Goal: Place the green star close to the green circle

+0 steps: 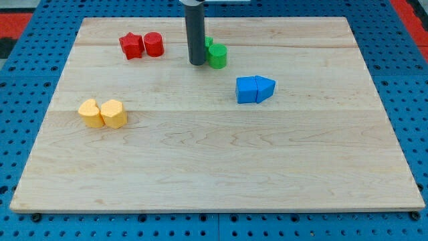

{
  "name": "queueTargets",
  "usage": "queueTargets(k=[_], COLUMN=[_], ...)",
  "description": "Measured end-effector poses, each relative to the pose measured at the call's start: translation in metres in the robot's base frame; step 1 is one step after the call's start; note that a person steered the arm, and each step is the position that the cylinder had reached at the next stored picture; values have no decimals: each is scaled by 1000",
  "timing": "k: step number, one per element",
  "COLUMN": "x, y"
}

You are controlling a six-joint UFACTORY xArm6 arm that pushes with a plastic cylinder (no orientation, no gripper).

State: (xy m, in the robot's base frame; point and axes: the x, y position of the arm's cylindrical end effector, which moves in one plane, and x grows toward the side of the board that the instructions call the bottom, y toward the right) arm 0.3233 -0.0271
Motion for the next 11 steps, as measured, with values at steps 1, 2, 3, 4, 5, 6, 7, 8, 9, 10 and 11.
queueTargets(k=[1, 2, 3, 4, 5, 6, 7, 8, 9, 10, 11], x=[2, -3, 15, 55, 32, -17, -54, -62, -58, -59, -56], y=[24, 55, 37, -75, -101, -79, -31, 12, 33, 4, -4])
